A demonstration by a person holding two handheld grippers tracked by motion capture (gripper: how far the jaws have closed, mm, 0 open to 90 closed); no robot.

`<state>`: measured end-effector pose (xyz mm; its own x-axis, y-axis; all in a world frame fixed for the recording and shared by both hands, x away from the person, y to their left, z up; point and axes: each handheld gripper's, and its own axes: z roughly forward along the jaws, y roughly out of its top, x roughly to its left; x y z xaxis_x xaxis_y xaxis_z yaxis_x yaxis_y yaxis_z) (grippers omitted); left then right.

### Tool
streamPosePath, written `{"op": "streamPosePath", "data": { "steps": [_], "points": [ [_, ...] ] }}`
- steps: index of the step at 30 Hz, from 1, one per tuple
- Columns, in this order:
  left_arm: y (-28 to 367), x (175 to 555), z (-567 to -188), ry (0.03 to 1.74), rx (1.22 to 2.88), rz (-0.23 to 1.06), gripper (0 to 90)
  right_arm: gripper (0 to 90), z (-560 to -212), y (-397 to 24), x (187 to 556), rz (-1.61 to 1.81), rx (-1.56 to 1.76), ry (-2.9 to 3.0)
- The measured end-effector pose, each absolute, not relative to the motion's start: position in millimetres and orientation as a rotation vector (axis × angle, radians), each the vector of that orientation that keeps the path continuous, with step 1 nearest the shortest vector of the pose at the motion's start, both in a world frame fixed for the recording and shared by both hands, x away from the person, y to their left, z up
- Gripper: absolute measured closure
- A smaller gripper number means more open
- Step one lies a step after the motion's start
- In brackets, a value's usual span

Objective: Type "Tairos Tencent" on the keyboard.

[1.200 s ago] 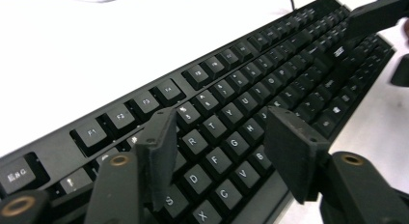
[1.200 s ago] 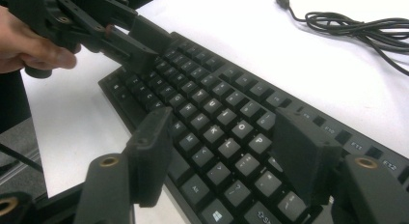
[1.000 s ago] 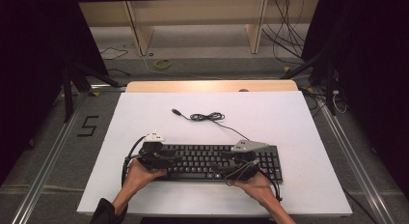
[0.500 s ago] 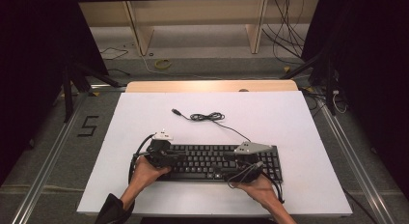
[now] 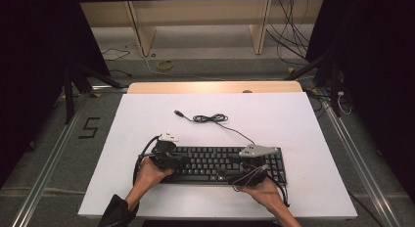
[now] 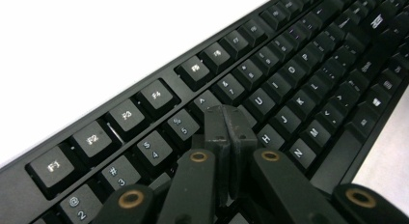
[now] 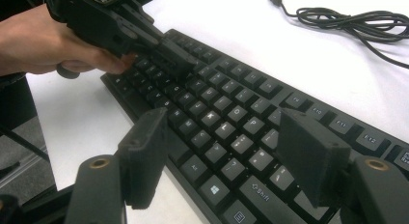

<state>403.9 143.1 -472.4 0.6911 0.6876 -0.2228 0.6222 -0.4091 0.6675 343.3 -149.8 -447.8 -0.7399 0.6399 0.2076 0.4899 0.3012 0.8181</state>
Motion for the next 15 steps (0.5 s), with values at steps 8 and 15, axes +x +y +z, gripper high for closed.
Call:
{"op": "streamPosePath", "data": {
  "steps": [8,15],
  "points": [
    [141.2,404.5,-475.1,1.013,2.15,0.119,89.2,36.4,-448.2,-150.7,342.6,1.418,1.053,2.406],
    [140.1,403.4,-473.9,1.015,2.153,0.125,89.0,36.5,-448.4,-152.3,342.2,1.416,1.063,2.402]
  ]
}}
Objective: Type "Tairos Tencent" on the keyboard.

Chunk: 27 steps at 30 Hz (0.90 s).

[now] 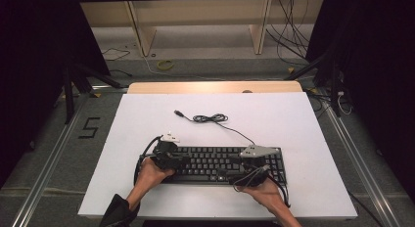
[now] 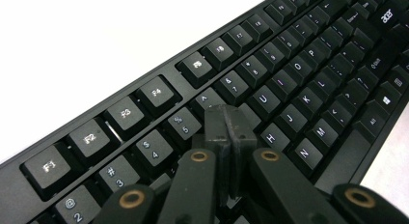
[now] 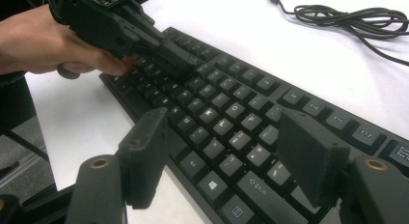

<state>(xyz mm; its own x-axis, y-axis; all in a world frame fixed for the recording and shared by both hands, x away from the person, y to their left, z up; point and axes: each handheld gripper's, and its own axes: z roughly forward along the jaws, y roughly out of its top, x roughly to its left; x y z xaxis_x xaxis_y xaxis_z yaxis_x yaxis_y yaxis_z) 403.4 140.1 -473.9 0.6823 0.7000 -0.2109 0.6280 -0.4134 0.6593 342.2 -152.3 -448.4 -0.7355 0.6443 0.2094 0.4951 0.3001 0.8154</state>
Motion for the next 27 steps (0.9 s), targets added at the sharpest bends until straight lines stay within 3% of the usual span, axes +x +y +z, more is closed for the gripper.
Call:
{"op": "streamPosePath", "data": {
  "steps": [15,27],
  "points": [
    [147.5,396.6,-456.2,0.978,2.083,0.087,76.4,36.4,-446.4,-159.2,343.2,1.427,1.074,2.37],
    [152.9,385.6,-447.3,0.945,2.005,0.049,52.7,36.2,-445.2,-172.3,341.8,1.427,1.092,2.335]
  ]
}}
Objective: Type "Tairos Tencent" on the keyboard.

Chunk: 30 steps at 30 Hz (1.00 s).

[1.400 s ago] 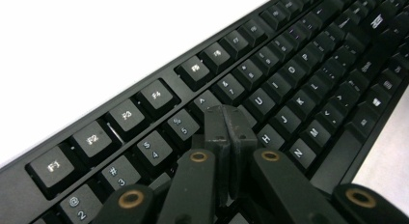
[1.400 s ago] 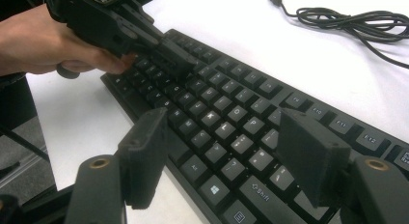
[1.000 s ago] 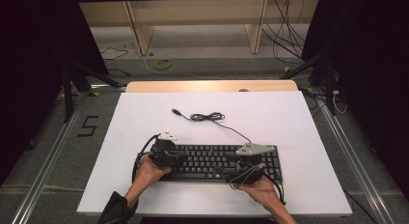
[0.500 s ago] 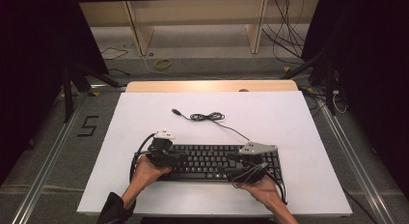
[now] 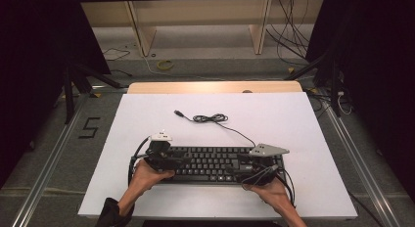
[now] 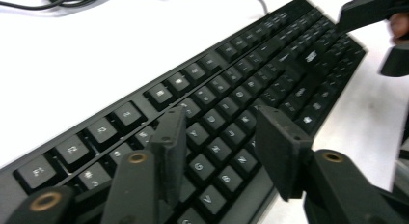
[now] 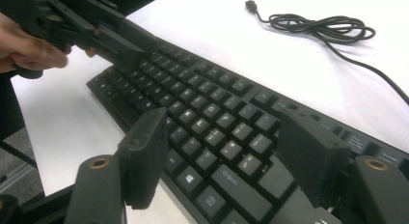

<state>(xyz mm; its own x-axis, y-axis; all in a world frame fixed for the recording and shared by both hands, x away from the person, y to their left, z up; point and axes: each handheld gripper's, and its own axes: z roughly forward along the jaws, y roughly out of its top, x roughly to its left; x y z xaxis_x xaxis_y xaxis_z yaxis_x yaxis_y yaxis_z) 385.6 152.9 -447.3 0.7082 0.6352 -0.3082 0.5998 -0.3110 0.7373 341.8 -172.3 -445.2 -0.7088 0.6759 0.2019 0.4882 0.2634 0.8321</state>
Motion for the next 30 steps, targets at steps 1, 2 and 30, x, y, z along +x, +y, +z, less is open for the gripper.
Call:
{"op": "streamPosePath", "data": {
  "steps": [1,2,30],
  "points": [
    [153.4,384.1,-446.6,0.941,1.998,0.05,50.8,36.2,-445.2,-174.3,341.1,1.428,1.094,2.331],
    [154.1,382.6,-445.9,0.935,1.995,0.05,49.1,36.2,-445.1,-176.2,340.2,1.428,1.099,2.327],
    [181.3,342.4,-450.6,0.862,1.868,0.049,31.1,33.2,-447.9,-223.4,307.7,1.477,1.14,2.191]
  ]
}}
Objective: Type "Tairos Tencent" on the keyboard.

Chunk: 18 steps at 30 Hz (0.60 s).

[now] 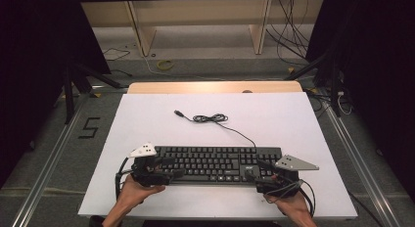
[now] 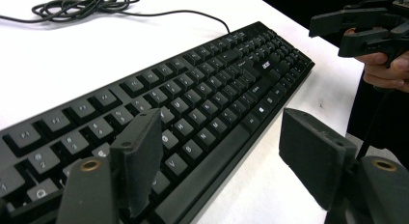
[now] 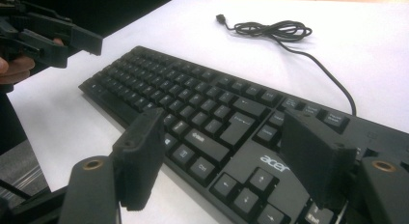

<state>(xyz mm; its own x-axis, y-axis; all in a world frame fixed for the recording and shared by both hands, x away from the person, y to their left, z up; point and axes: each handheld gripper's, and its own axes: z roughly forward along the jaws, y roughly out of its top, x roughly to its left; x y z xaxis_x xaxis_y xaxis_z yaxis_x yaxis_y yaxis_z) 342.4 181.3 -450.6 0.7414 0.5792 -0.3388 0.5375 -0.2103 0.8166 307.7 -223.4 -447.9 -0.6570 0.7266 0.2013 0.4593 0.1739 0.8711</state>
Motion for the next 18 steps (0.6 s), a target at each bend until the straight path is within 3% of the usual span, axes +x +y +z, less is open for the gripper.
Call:
{"op": "streamPosePath", "data": {
  "steps": [18],
  "points": [
    [191.4,335.5,-458.2,0.892,1.854,0.059,29.4,32.0,-449.5,-229.8,300.1,1.49,1.143,2.166]
  ]
}}
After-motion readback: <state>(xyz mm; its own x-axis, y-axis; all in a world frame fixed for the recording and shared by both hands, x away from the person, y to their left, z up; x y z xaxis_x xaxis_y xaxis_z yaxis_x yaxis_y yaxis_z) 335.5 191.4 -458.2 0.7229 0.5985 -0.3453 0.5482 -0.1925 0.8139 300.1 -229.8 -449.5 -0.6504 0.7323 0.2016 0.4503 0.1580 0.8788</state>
